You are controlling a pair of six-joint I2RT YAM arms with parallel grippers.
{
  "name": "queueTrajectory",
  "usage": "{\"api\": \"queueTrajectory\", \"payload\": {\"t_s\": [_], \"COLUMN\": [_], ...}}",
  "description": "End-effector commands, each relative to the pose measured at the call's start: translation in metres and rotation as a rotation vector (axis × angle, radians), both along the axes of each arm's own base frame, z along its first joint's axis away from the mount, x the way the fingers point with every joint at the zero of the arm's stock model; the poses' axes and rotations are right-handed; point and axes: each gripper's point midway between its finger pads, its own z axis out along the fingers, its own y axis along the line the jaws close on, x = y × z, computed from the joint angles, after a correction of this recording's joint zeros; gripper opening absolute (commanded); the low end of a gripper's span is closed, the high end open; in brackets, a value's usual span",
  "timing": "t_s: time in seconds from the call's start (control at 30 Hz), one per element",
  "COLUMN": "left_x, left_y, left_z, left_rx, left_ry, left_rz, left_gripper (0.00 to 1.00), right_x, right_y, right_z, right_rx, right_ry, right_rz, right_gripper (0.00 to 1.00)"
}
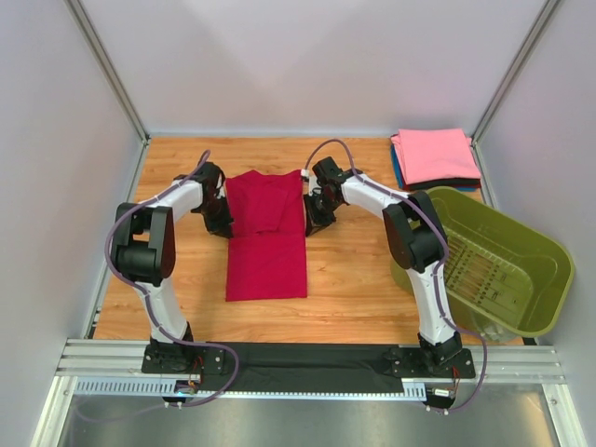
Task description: Fold and stack the t-shirts
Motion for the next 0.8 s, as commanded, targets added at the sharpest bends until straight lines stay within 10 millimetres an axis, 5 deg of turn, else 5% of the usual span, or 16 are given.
{"api": "queueTrajectory", "payload": {"t_s": [0.0,0.07,0.3,0.37,0.43,0.47,0.67,0.77], "left_x": [0.010,0.007,-0.003,-0.014,-0.046,-0.042,-0.120,-0.133], "left_y": [0.002,0.014,0.056,0.045,0.033,0.027,-0.004,-0.012], "left_z": [0.016,0.027,0.072,0.081,0.069,0.079,0.046,0.036], "left_rx": [0.017,0.079,0.185,0.122,0.048,0.011,-0.192,-0.244], "left_ry": [-0.006,-0.001,0.008,0.000,0.042,0.000,0.095,0.109], "left_rz": [0.044,0.075,0.168,0.132,0.103,0.096,0.096,0.115], "left_gripper": [0.21,0.41,0.51,0.51,0.52,0.52,0.53,0.54], "right_x": [0.014,0.015,-0.024,-0.047,-0.074,-0.082,-0.140,-0.156], "right_y": [-0.005,-0.011,-0.023,-0.025,-0.024,-0.024,-0.006,0.006], "right_z": [0.010,0.022,0.055,0.058,0.062,0.062,0.055,0.048], "right_rx": [-0.030,-0.051,-0.047,-0.037,-0.019,-0.021,0.038,0.059], "right_ry": [-0.052,-0.059,0.040,0.082,0.129,0.138,0.220,0.240], "right_rz": [-0.027,-0.052,-0.179,-0.198,-0.193,-0.196,-0.191,-0.183], "right_gripper": [0.04,0.16,0.46,0.52,0.54,0.54,0.55,0.53]}}
